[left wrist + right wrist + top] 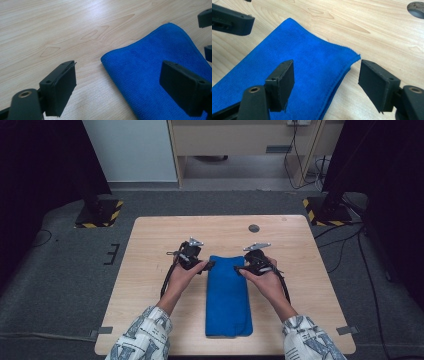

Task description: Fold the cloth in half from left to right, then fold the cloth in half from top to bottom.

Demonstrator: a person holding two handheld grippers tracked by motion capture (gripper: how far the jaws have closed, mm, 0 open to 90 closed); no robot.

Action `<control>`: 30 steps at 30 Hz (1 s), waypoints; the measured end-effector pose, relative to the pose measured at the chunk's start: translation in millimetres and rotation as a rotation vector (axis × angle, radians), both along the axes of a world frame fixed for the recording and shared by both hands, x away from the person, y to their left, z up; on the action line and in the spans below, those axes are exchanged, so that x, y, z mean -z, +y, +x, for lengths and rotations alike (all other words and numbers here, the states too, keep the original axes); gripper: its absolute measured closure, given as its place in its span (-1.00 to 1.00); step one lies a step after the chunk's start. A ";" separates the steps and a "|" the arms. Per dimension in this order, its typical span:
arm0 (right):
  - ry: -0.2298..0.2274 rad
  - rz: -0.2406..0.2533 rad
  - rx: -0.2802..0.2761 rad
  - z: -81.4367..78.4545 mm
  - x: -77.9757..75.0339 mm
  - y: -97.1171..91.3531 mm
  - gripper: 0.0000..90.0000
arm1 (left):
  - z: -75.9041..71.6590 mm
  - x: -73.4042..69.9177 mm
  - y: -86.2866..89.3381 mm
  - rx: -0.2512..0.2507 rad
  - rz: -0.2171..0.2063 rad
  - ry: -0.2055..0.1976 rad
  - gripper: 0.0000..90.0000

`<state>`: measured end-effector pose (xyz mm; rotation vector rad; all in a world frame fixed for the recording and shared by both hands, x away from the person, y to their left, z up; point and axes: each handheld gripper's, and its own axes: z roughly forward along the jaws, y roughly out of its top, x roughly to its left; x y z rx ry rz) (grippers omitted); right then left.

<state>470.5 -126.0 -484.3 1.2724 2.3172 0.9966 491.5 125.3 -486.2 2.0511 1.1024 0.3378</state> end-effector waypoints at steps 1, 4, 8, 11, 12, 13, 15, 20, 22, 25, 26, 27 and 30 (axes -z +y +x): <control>-0.004 -0.002 0.000 1.8 -0.3 0.6 -0.34 | 0.3 0.2 0.1 0.002 -0.003 0.001 -0.66; -0.006 -0.013 -0.004 8.7 -0.9 2.6 -0.28 | 3.4 0.1 -0.8 0.006 0.005 0.004 -0.59; -0.006 -0.018 -0.001 20.2 -1.4 3.1 -0.22 | 11.0 -0.8 -4.2 0.006 -0.005 0.008 -0.53; -0.009 -0.022 0.001 31.3 0.0 2.0 -0.13 | 13.2 -0.3 -6.1 0.009 -0.003 0.008 -0.51; -0.007 -0.023 0.000 34.2 0.6 2.1 -0.11 | 14.3 0.2 -7.1 0.012 -0.002 0.010 -0.49; -0.003 -0.029 -0.004 36.7 0.9 2.4 -0.07 | 15.4 0.7 -7.8 0.015 0.001 0.013 -0.47; 0.004 -0.043 -0.003 41.1 2.7 3.2 -0.03 | 17.5 2.5 -9.5 0.018 0.006 0.022 -0.44; 0.029 -0.073 -0.006 46.4 5.3 7.8 0.05 | 20.3 6.7 -12.2 0.021 0.025 0.038 -0.35; 0.039 -0.075 -0.003 48.0 7.1 9.1 0.05 | 23.0 9.8 -12.8 0.018 0.028 0.046 -0.33; 0.054 -0.079 0.000 50.9 12.5 10.3 0.05 | 25.2 13.8 -13.6 0.017 0.036 0.051 -0.30; 0.060 -0.084 -0.001 51.8 14.7 11.0 0.06 | 25.8 15.2 -13.8 0.018 0.039 0.053 -0.29; 0.066 -0.087 -0.001 52.8 16.5 11.7 0.06 | 26.3 16.3 -13.9 0.017 0.040 0.055 -0.28; 0.073 -0.098 -0.003 55.5 21.1 13.5 0.06 | 29.8 22.3 -13.0 0.007 0.046 0.066 -0.25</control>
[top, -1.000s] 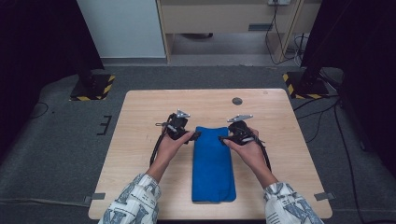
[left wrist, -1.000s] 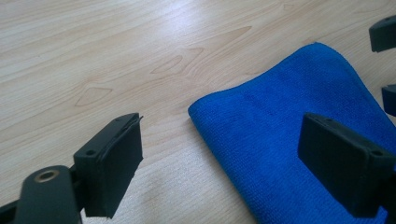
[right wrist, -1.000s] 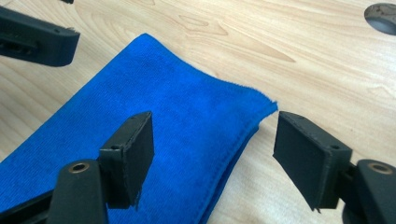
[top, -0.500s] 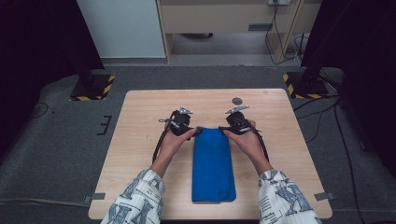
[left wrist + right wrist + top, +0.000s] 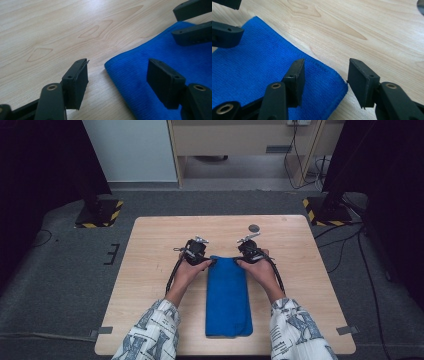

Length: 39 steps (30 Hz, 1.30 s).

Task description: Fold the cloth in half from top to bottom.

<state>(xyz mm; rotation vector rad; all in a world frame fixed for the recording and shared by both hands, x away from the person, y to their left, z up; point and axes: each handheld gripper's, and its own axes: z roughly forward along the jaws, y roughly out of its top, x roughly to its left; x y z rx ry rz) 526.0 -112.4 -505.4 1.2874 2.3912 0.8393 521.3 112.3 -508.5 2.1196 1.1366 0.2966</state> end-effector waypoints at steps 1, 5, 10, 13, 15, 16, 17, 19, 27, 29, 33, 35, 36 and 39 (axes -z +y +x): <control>0.001 0.000 0.000 0.6 1.3 0.5 0.08 | 0.7 1.6 -0.1 -0.004 -0.003 0.002 -0.23; 0.007 -0.015 -0.006 1.7 5.7 1.8 0.07 | 3.1 8.5 -1.5 0.003 0.005 0.018 -0.15; 0.016 -0.014 0.003 3.2 9.1 0.5 0.07 | 4.4 12.8 -3.7 0.005 0.021 0.019 -0.08; 0.022 -0.006 0.007 3.8 10.7 0.0 0.09 | 5.1 14.1 -4.6 0.004 0.028 0.007 -0.04; 0.027 -0.006 0.003 3.8 11.5 0.7 0.12 | 4.8 14.5 -5.8 0.006 0.030 0.001 -0.01; 0.029 -0.006 0.003 3.8 12.1 1.0 0.12 | 4.6 14.5 -5.9 0.008 0.036 -0.002 0.01; 0.033 -0.001 0.005 3.8 12.2 1.2 0.16 | 4.3 14.2 -6.0 0.012 0.040 -0.003 0.06; 0.038 0.010 0.012 3.2 12.6 0.8 0.18 | 3.3 14.0 -6.7 0.028 0.040 0.001 0.17; 0.052 0.035 -0.026 -2.8 11.9 -0.6 0.63 | -2.7 13.2 -14.4 0.042 0.044 0.006 0.62; 0.060 0.050 -0.039 -6.0 12.2 0.6 0.83 | -6.0 14.4 -16.0 0.045 0.039 -0.006 0.70; 0.056 0.059 -0.044 -9.3 11.9 0.5 0.89 | -7.9 14.1 -15.1 0.050 0.030 -0.002 0.82; 0.048 0.065 -0.045 -11.2 10.1 -0.4 0.89 | -9.6 12.5 -16.5 0.055 0.038 -0.009 0.85; 0.040 0.060 -0.053 -12.2 8.3 -0.8 0.90 | -10.2 11.1 -16.7 0.058 0.039 -0.011 0.86; 0.017 0.073 -0.056 -15.2 -0.2 -2.5 0.90 | -12.5 2.5 -15.7 0.053 0.025 -0.033 0.87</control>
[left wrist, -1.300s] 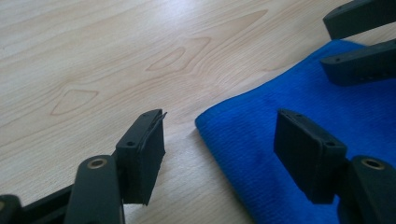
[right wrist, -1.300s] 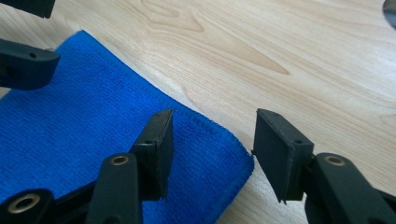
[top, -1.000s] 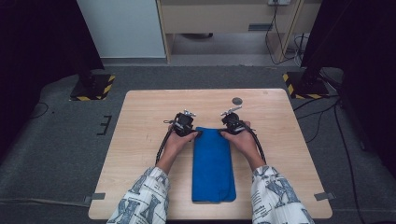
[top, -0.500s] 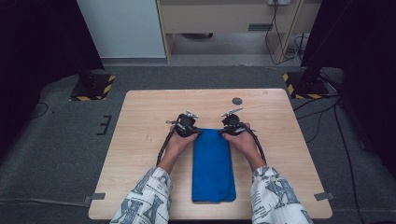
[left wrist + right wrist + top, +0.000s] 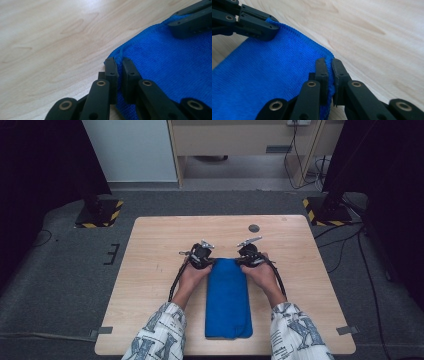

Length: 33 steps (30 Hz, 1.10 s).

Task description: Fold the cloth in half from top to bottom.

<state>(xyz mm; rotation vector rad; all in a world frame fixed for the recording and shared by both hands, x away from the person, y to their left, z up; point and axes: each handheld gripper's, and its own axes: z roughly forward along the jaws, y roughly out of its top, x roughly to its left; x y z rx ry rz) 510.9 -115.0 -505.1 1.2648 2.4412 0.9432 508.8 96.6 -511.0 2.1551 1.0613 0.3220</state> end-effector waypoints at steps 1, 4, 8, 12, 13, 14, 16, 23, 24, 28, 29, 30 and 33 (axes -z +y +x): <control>-0.008 0.008 0.000 -0.9 -2.9 -0.9 0.90 | -0.6 -3.2 0.8 -0.002 -0.005 -0.004 0.87; -0.037 0.039 -0.003 -3.1 -11.9 -3.7 0.90 | -1.7 -11.6 2.8 -0.006 -0.017 -0.022 0.87; -0.065 0.069 0.000 -5.4 -20.9 -6.6 0.89 | -2.2 -21.3 4.6 -0.012 -0.037 -0.040 0.87; -0.082 0.078 0.005 -4.0 -27.8 -7.6 0.89 | -1.9 -30.0 4.1 -0.001 -0.042 -0.060 0.88; -0.087 0.081 0.006 -3.0 -29.2 -8.1 0.89 | -1.3 -32.3 4.7 0.001 -0.041 -0.061 0.88; -0.091 0.088 0.009 -2.2 -30.5 -8.5 0.90 | -0.7 -34.6 6.0 0.001 -0.047 -0.065 0.88; -0.097 0.097 0.011 -0.4 -32.7 -8.9 0.89 | 0.8 -39.2 8.5 -0.004 -0.064 -0.070 0.88; -0.129 0.112 0.015 3.8 -41.5 -6.5 0.89 | 5.4 -50.7 12.5 0.005 -0.067 -0.101 0.88; -0.133 0.114 0.013 4.8 -42.3 -6.6 0.89 | 6.4 -52.3 13.0 0.003 -0.068 -0.103 0.88; -0.148 0.128 0.024 8.1 -46.4 -5.3 0.89 | 9.9 -60.5 14.0 -0.006 -0.078 -0.126 0.87; -0.153 0.132 0.025 9.0 -47.5 -5.1 0.89 | 10.3 -62.1 14.7 -0.009 -0.081 -0.135 0.88; -0.160 0.137 0.026 9.8 -48.4 -5.2 0.89 | 11.2 -63.9 15.6 -0.010 -0.083 -0.133 0.88; -0.167 0.144 0.023 10.7 -50.5 -5.1 0.89 | 12.1 -67.2 17.0 -0.009 -0.091 -0.140 0.87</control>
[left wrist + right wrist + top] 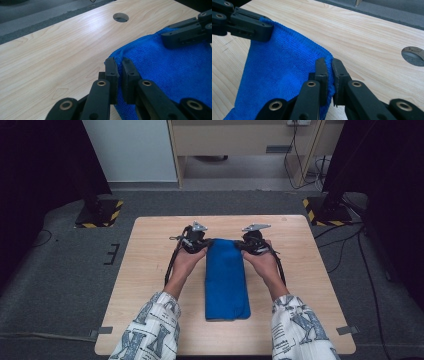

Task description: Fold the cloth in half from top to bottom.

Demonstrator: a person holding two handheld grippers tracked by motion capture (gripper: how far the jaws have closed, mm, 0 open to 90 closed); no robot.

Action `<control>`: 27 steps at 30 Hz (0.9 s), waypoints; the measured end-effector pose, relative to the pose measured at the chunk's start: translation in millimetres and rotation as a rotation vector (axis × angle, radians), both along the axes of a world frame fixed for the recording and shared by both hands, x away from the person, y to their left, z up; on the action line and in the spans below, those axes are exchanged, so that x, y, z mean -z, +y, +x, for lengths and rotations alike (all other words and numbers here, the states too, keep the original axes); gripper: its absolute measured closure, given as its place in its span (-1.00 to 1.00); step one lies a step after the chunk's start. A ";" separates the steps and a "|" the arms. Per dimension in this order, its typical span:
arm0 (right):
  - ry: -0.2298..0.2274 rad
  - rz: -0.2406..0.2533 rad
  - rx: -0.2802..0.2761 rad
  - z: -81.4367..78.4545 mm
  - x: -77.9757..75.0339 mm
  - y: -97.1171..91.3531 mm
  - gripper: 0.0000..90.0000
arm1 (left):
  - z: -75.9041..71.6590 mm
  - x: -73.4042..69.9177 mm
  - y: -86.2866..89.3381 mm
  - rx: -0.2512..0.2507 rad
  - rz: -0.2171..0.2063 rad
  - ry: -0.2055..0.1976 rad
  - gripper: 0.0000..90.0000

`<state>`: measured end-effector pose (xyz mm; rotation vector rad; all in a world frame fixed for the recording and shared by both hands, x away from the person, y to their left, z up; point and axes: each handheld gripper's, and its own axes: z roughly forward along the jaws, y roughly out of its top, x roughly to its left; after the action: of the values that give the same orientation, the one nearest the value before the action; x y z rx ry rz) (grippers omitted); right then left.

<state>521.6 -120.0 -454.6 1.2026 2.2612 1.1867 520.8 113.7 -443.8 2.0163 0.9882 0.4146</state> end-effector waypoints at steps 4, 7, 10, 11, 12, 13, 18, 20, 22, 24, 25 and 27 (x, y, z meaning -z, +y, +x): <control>-0.005 0.004 0.006 -0.2 -1.3 0.9 0.89 | -0.8 -0.4 0.2 0.001 0.005 -0.003 0.88; -0.025 -0.010 -0.009 -3.4 -2.2 0.8 0.88 | -5.7 0.0 0.9 0.005 0.004 -0.005 0.88; -0.039 -0.021 -0.014 -8.0 -2.8 0.5 0.87 | -11.6 0.0 0.0 0.004 -0.003 -0.007 0.88; -0.045 -0.028 -0.019 -9.8 -2.8 0.5 0.87 | -13.8 -0.1 -0.3 0.004 -0.002 -0.009 0.89; -0.051 -0.031 -0.020 -12.1 -2.7 0.3 0.87 | -16.1 -0.2 -0.6 0.005 -0.002 -0.011 0.89; -0.049 -0.029 -0.020 -14.8 -2.8 0.0 0.87 | -18.4 -0.5 -0.9 0.003 -0.008 -0.011 0.89; -0.059 -0.006 -0.032 -27.9 -3.2 -3.7 0.86 | -29.6 -7.1 0.0 0.012 -0.011 -0.011 0.89; -0.064 -0.008 -0.046 -33.1 -2.3 -4.6 0.86 | -34.2 -10.0 -0.5 0.022 -0.004 -0.014 0.89; -0.062 -0.008 -0.054 -38.4 -1.3 -4.8 0.86 | -38.4 -12.4 -1.2 0.033 0.008 -0.017 0.89; -0.067 -0.006 -0.063 -43.0 -0.5 -5.5 0.86 | -42.8 -14.5 -1.2 0.038 0.010 -0.019 0.89; -0.069 -0.004 -0.067 -45.3 -0.5 -5.9 0.86 | -45.4 -15.6 -1.1 0.042 0.008 -0.021 0.89; -0.071 -0.005 -0.073 -49.9 -1.6 -6.3 0.86 | -50.4 -17.5 -0.5 0.045 0.012 -0.025 0.89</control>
<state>471.7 -126.3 -453.0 1.0669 2.2715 1.2295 470.5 113.2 -426.3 2.0360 0.9257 0.4214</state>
